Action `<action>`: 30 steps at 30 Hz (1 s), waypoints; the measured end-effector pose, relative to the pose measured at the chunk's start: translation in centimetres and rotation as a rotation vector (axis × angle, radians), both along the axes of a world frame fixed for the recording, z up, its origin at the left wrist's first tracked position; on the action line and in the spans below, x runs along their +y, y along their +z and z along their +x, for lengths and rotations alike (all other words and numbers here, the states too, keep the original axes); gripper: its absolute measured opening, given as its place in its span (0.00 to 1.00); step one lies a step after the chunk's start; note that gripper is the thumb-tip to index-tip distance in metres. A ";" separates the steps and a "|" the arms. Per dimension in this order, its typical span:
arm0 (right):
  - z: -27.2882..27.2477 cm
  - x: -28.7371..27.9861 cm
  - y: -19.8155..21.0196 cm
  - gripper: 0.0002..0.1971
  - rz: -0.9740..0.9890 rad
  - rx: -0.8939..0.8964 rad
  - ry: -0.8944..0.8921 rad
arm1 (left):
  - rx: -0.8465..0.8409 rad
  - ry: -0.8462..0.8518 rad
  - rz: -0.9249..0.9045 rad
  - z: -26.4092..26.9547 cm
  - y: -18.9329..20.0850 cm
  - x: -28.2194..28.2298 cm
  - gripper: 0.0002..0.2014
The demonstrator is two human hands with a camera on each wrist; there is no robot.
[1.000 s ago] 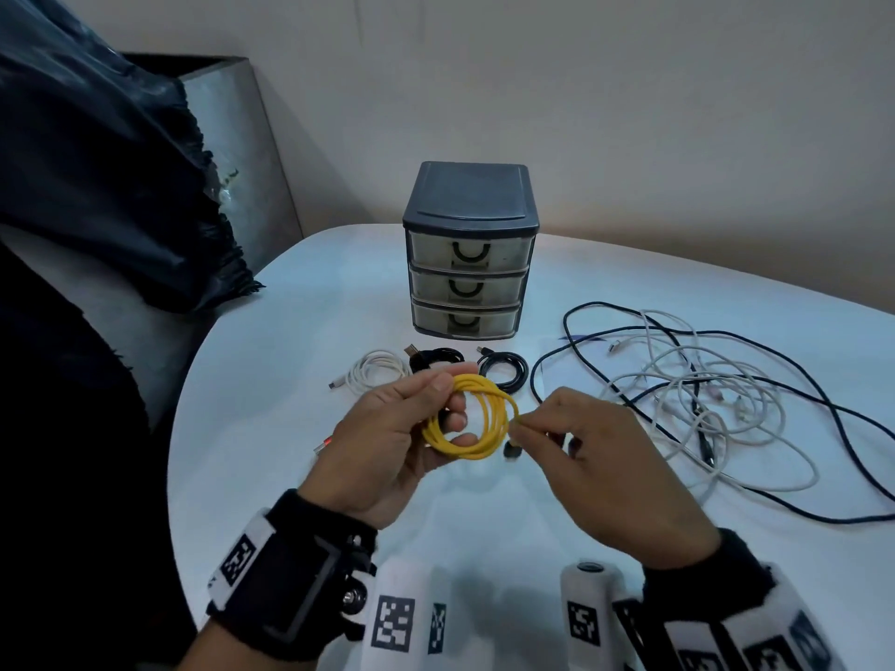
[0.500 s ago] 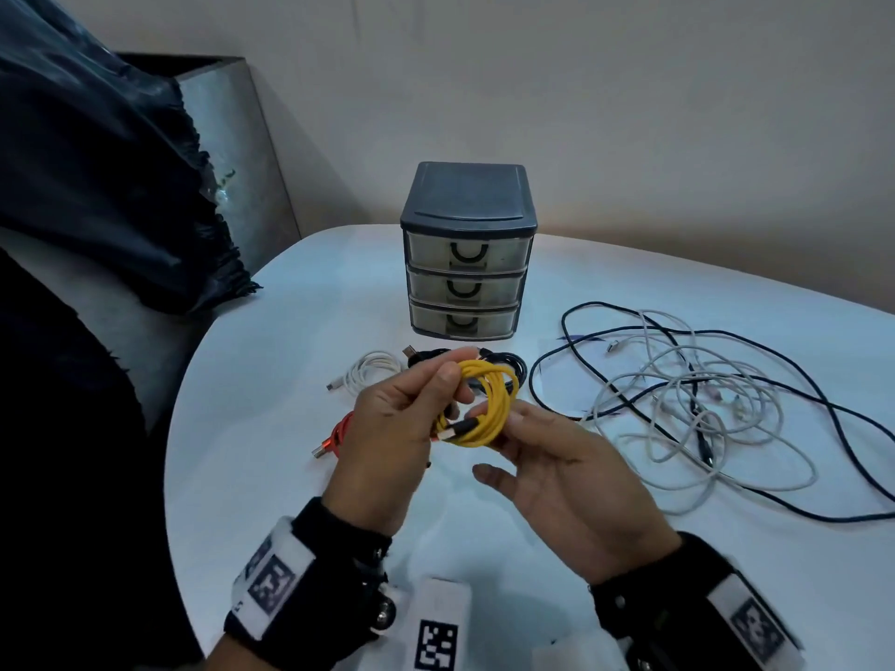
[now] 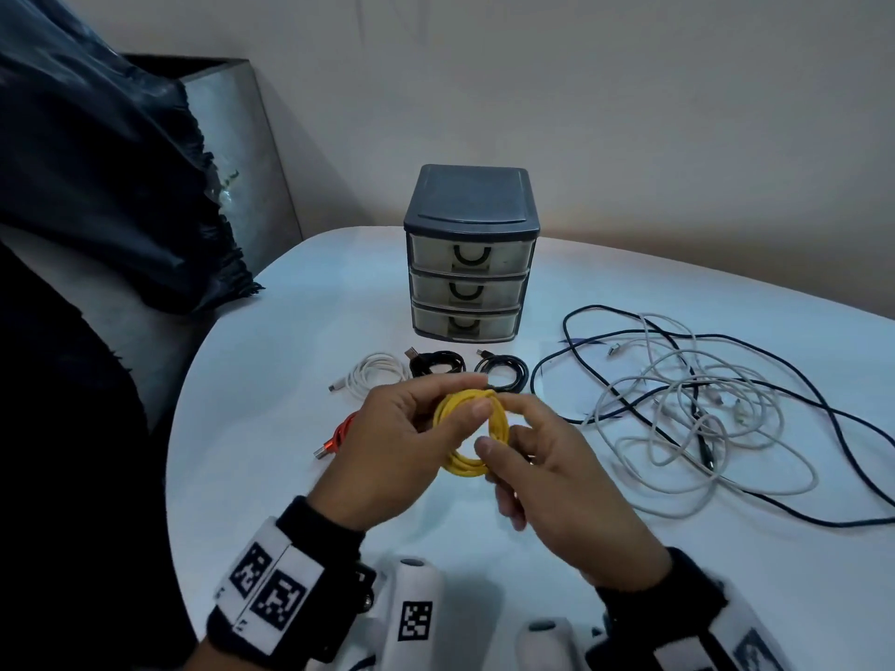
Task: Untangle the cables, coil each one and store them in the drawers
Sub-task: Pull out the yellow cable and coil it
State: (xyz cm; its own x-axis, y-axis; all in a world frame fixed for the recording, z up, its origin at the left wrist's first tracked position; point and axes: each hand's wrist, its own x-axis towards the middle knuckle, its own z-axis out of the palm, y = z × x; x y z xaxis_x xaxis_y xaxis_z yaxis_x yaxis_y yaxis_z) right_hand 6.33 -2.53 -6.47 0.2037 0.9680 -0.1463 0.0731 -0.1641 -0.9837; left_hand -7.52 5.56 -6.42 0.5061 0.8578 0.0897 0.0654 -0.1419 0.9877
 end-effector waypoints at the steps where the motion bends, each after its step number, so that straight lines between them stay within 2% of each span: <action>1: 0.2 -0.1 -0.3 0.14 0.007 -0.055 0.016 | 0.055 -0.001 0.033 0.0 -0.2 0.0 0.13; 2: 0.3 -0.2 -0.5 0.15 0.023 -0.121 0.013 | 0.125 0.034 0.089 0.0 -0.4 0.1 0.11; 5: -0.2 -0.6 -0.7 0.06 0.184 -0.361 -0.089 | 0.240 0.197 0.241 0.4 -0.7 0.1 0.07; 7: -0.5 -0.7 -0.5 0.11 0.289 -0.425 -0.103 | 0.215 0.265 0.243 0.4 -0.8 0.5 0.07; 9: -0.7 -0.9 0.0 0.11 0.375 -0.442 -0.094 | 0.140 0.313 0.161 0.2 -0.6 0.9 0.08; 13: -1.6 -1.2 0.3 0.12 0.428 -0.442 -0.087 | 0.049 0.430 0.083 0.1 0.1 1.5 0.10; 15: -1.3 -1.1 0.9 0.11 0.363 -0.379 -0.134 | 0.037 0.422 0.059 0.2 0.2 1.2 0.10; 18: -0.5 -0.6 2.1 0.19 0.104 -0.008 -0.134 | 0.014 0.380 0.029 0.4 0.2 0.7 0.11; 19: -0.4 -0.4 2.3 0.19 0.043 0.123 -0.111 | 0.012 0.361 0.037 0.6 0.3 0.4 0.11; 21: -0.8 0.0 2.4 0.14 0.030 0.242 -0.114 | 0.056 0.333 0.092 0.9 0.3 -0.2 0.10; 23: -0.9 0.1 2.0 0.09 0.058 0.239 -0.169 | 0.132 0.337 0.186 0.9 0.3 -0.6 0.11; 26: -0.9 0.3 1.5 0.07 0.052 0.193 -0.209 | 0.347 0.350 0.380 0.5 0.1 -1.1 0.15; 28: -0.9 0.4 1.2 0.07 0.011 0.180 -0.218 | 0.484 0.325 0.415 0.3 0.3 -1.2 0.17; 30: -0.7 0.9 0.7 0.06 -0.029 0.162 -0.248 | 0.565 0.296 0.386 0.0 0.6 -1.1 0.15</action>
State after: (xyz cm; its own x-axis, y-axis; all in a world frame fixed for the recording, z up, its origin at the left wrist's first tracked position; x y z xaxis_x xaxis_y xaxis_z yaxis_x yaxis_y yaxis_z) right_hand 5.64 -1.68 -5.75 0.4048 0.8867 -0.2232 -0.1302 -0.1857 -0.9739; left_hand -7.54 4.48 -5.84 0.3171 0.9256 0.2068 0.6378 -0.3695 0.6758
